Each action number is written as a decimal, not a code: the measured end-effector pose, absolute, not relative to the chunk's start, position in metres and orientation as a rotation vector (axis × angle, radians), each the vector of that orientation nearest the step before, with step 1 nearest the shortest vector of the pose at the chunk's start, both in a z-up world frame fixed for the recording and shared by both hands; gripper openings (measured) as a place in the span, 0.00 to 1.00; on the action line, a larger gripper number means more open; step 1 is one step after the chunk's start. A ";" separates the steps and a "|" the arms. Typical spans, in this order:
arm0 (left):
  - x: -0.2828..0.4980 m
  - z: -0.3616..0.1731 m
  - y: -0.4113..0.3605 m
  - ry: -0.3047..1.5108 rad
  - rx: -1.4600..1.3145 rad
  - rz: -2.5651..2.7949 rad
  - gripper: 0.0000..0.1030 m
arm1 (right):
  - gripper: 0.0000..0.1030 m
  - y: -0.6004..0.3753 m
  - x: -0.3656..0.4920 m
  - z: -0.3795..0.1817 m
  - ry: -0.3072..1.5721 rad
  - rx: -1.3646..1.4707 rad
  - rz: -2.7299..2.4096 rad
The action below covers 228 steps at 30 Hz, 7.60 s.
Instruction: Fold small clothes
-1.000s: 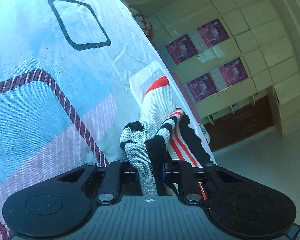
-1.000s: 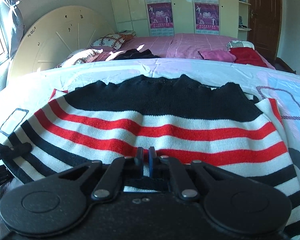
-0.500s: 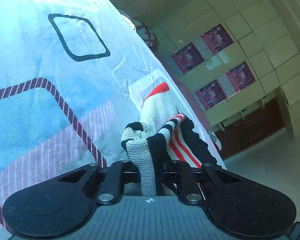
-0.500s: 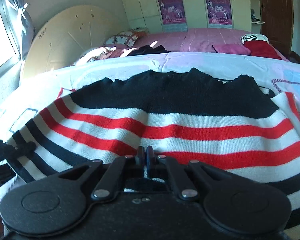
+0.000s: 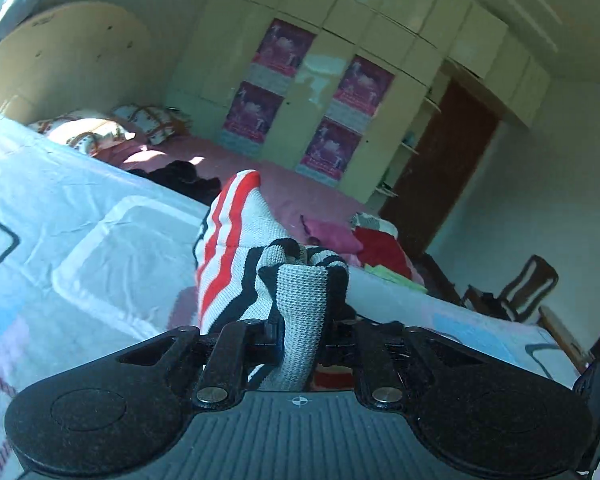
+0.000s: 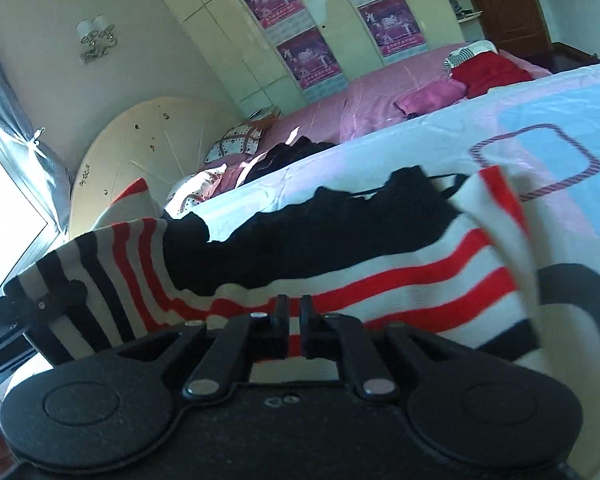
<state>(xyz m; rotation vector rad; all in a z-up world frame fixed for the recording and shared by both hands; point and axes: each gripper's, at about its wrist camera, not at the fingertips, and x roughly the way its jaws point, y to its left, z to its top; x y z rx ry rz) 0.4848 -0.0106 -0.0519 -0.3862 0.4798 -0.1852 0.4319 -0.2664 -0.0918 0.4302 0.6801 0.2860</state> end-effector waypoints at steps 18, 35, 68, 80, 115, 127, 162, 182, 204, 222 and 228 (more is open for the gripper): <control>0.474 -0.063 -0.166 0.619 -0.254 -0.457 0.14 | 0.33 -0.399 0.377 -0.091 0.637 0.577 0.194; 0.435 -0.030 -0.123 0.579 -0.185 -0.578 0.61 | 0.50 -0.411 0.384 -0.096 0.636 0.697 0.238; 0.524 -0.082 -0.078 0.706 -0.242 -0.295 0.70 | 0.19 -0.321 0.446 -0.053 0.748 0.157 0.482; 0.522 -0.073 -0.086 0.744 -0.180 -0.278 0.76 | 0.31 -0.356 0.440 -0.087 0.843 0.330 0.359; 0.468 -0.060 -0.048 0.757 -0.221 -0.299 0.80 | 0.36 -0.370 0.392 -0.061 0.787 0.380 0.317; 0.446 -0.089 -0.041 0.810 -0.210 -0.287 0.80 | 0.33 -0.375 0.370 -0.089 0.829 0.391 0.315; 0.571 -0.129 -0.059 0.950 -0.574 -0.659 0.72 | 0.72 -0.391 0.469 -0.140 0.900 0.729 0.509; 0.561 -0.116 -0.071 0.905 -0.414 -0.609 0.66 | 0.42 -0.392 0.474 -0.145 0.896 0.686 0.472; 0.550 -0.092 -0.077 0.871 -0.349 -0.579 0.53 | 0.38 -0.391 0.465 -0.130 0.862 0.676 0.483; 0.502 -0.003 0.003 0.699 -0.383 -0.546 0.53 | 0.38 -0.323 0.454 -0.037 0.743 0.566 0.623; 0.498 -0.007 0.095 0.698 -0.407 -0.497 0.53 | 0.38 -0.234 0.469 -0.039 0.766 0.549 0.672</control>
